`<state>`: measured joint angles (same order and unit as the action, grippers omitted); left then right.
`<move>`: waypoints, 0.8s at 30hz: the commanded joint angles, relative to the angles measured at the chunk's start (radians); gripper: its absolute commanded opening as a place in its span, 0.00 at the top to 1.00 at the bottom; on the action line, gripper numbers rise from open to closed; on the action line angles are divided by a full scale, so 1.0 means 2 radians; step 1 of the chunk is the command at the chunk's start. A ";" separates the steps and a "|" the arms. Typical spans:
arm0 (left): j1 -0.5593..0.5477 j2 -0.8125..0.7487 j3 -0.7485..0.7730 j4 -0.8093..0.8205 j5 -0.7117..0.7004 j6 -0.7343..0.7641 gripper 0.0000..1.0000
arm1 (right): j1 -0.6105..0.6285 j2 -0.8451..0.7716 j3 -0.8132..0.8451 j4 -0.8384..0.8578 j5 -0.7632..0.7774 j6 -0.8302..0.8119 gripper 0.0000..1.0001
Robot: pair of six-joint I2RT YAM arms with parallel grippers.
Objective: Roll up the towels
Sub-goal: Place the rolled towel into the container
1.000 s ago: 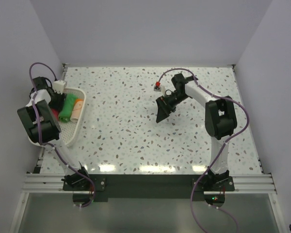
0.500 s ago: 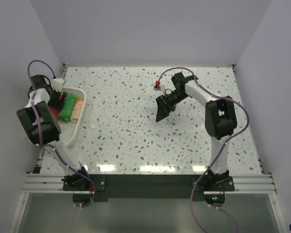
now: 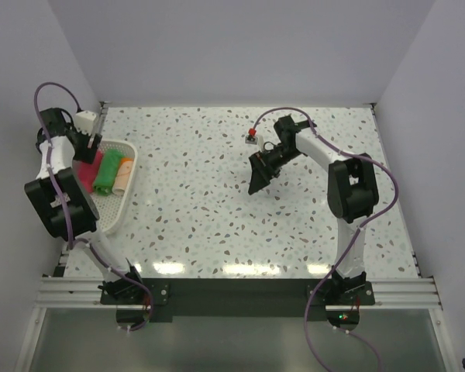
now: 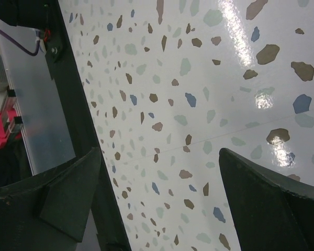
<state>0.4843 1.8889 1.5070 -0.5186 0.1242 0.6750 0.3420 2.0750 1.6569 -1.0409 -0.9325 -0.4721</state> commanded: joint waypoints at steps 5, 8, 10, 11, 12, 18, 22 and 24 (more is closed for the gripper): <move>-0.002 -0.081 0.046 -0.010 0.024 -0.004 0.00 | 0.002 -0.005 0.027 -0.003 -0.013 0.001 0.01; -0.015 -0.100 0.066 -0.044 0.064 -0.014 0.00 | 0.002 -0.016 0.029 0.009 0.004 0.014 0.02; -0.044 -0.115 0.069 -0.055 0.064 -0.029 0.00 | 0.001 -0.029 0.027 0.024 0.017 0.028 0.01; -0.056 -0.121 0.063 -0.055 0.062 -0.034 0.00 | 0.001 -0.035 0.024 0.031 0.037 0.035 0.02; -0.082 -0.137 0.058 -0.050 0.061 -0.038 0.00 | 0.000 -0.041 0.018 0.046 0.048 0.046 0.02; -0.194 -0.177 0.007 -0.021 0.085 -0.090 0.00 | -0.010 -0.110 -0.038 0.114 0.170 0.100 0.01; -0.275 -0.181 -0.047 0.017 0.066 -0.119 0.00 | -0.038 -0.151 -0.080 0.161 0.221 0.130 0.01; -0.310 -0.180 -0.083 0.043 0.055 -0.137 0.00 | -0.042 -0.174 -0.106 0.172 0.247 0.131 0.01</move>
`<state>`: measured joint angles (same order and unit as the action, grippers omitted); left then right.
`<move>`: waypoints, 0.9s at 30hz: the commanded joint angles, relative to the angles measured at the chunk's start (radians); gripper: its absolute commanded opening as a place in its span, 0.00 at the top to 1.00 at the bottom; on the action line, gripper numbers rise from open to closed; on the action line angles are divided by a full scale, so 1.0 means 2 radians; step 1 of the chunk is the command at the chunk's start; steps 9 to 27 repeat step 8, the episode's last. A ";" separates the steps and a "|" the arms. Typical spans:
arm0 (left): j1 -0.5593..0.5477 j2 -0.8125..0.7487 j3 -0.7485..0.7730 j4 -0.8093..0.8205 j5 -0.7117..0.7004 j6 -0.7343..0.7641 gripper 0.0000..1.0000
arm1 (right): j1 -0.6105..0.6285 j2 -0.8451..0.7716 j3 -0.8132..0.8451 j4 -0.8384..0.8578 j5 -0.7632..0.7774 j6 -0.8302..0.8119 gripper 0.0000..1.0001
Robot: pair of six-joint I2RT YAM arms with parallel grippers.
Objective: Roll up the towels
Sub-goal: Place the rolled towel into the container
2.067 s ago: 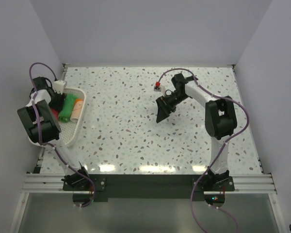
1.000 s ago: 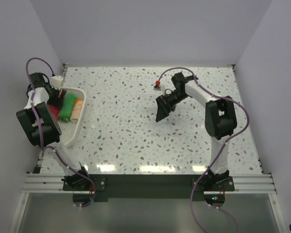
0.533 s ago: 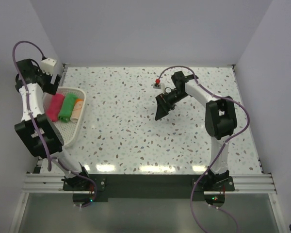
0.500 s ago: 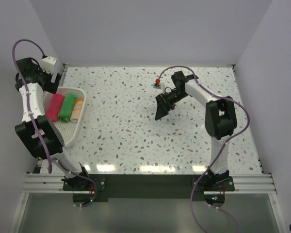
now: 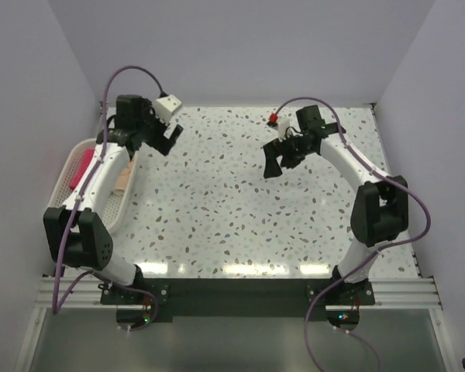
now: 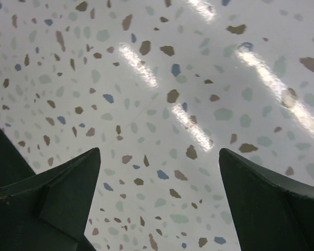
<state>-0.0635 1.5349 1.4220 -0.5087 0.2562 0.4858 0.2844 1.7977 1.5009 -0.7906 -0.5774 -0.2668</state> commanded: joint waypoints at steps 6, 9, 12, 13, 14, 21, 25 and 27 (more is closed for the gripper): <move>-0.058 0.019 -0.091 0.056 0.006 -0.079 0.00 | -0.019 -0.073 -0.091 0.062 0.108 0.014 0.01; -0.057 0.022 -0.096 0.059 0.005 -0.085 0.00 | -0.019 -0.081 -0.102 0.069 0.111 0.013 0.01; -0.057 0.022 -0.096 0.059 0.005 -0.085 0.00 | -0.019 -0.081 -0.102 0.069 0.111 0.013 0.01; -0.057 0.022 -0.096 0.059 0.005 -0.085 0.00 | -0.019 -0.081 -0.102 0.069 0.111 0.013 0.01; -0.057 0.022 -0.096 0.059 0.005 -0.085 0.00 | -0.019 -0.081 -0.102 0.069 0.111 0.013 0.01; -0.057 0.022 -0.096 0.059 0.005 -0.085 0.00 | -0.019 -0.081 -0.102 0.069 0.111 0.013 0.01; -0.057 0.022 -0.096 0.059 0.005 -0.085 0.00 | -0.019 -0.081 -0.102 0.069 0.111 0.013 0.01; -0.057 0.022 -0.096 0.059 0.005 -0.085 0.00 | -0.019 -0.081 -0.102 0.069 0.111 0.013 0.01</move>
